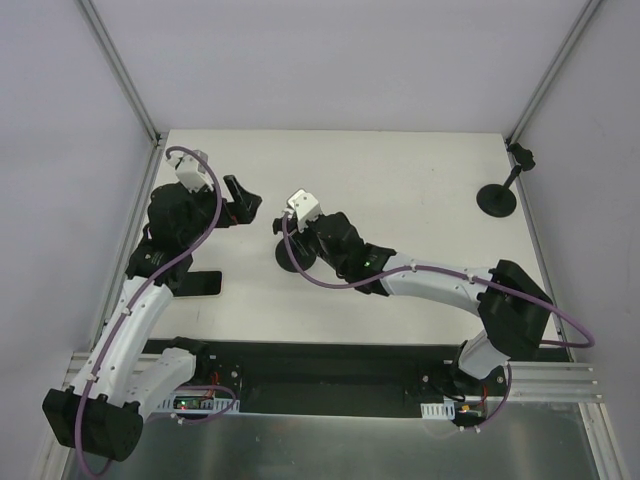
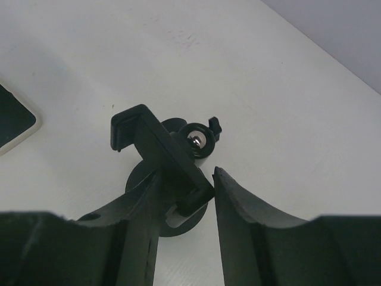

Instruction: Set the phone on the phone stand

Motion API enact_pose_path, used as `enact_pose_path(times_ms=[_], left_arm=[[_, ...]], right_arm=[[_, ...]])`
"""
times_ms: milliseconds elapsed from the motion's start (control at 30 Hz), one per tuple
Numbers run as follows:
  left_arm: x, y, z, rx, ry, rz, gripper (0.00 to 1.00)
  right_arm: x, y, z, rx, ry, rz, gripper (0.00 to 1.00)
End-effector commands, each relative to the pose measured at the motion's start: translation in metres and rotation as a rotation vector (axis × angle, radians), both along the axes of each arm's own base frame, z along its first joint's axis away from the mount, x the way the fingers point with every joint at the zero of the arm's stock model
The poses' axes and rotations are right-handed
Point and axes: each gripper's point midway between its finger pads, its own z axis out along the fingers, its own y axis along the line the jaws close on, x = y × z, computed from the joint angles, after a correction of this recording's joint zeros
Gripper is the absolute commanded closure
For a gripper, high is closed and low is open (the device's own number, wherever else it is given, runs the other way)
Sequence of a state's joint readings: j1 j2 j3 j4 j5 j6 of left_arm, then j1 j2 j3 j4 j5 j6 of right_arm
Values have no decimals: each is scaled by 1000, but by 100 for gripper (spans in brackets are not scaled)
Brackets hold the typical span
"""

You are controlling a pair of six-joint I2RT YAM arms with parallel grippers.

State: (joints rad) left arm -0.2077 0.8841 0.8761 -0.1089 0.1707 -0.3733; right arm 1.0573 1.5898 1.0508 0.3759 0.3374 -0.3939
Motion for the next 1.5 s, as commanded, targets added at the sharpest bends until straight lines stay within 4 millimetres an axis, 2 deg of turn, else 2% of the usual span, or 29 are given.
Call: enact_pose_path(times_ms=[0,67,100,133,167,200,267,400,533,600,733,767,800,833,867,900,967,1000,1033,1067,1100,1133,1200,1267,1467], left_arm=[[5,-15,-7,-37,19,-105,1],[2,-30,-9,-84,47,-194,1],[5,-37,-19,-99,89,-232,1],[5,-44,-18,-120,108,-269,2],[-1,-55,-19,-148,131,-347,5],[2,-60,-28,-166,174,-374,7],[-1,-70,-31,-216,221,-428,10],[0,-72,-42,-245,271,-432,11],[5,-65,-38,-225,225,-397,11],[7,-62,-38,-217,216,-382,11],[11,-55,-41,-215,221,-337,9],[10,-54,-39,-222,221,-321,8],[10,-51,-44,-235,246,-285,8],[12,-40,-56,-262,317,-167,6],[12,-30,-62,-272,360,-79,4],[1,-22,-79,-306,494,24,2],[-5,7,-99,-324,613,227,1],[-27,15,-116,-360,767,337,1],[-34,25,-125,-370,821,411,1],[-47,32,-136,-379,897,476,1],[-56,43,-147,-417,966,575,1],[-76,50,-158,-406,1056,644,1],[-91,71,-171,-387,1116,778,1],[-106,84,-179,-349,1162,858,1],[-129,105,-179,-332,1189,1040,1]], right_arm=[[4,-1,16,64,-13,30,62],[6,-4,16,63,-16,25,75],[7,-7,17,64,-17,19,82],[7,-9,17,63,-19,13,94],[9,-11,18,65,-20,5,96],[9,-11,18,65,-21,8,96],[11,-13,18,62,-23,8,97],[14,-20,27,64,-48,-20,99],[24,-38,29,78,-28,-57,99],[20,-38,31,100,1,-2,99],[21,-47,19,72,68,84,99],[15,-43,19,71,88,148,99],[14,-45,16,63,103,166,99],[15,-49,13,53,118,179,99],[8,-48,14,59,127,232,99],[6,-49,11,57,130,254,99],[2,-51,13,70,141,299,99],[1,-52,12,67,146,302,93],[1,-54,14,69,143,298,83],[1,-55,15,68,143,297,66],[0,-56,13,66,144,295,36],[-1,-57,16,70,137,298,28],[-2,-59,18,75,130,297,14],[-4,-62,19,83,125,290,11],[1,-67,22,99,102,252,9]])
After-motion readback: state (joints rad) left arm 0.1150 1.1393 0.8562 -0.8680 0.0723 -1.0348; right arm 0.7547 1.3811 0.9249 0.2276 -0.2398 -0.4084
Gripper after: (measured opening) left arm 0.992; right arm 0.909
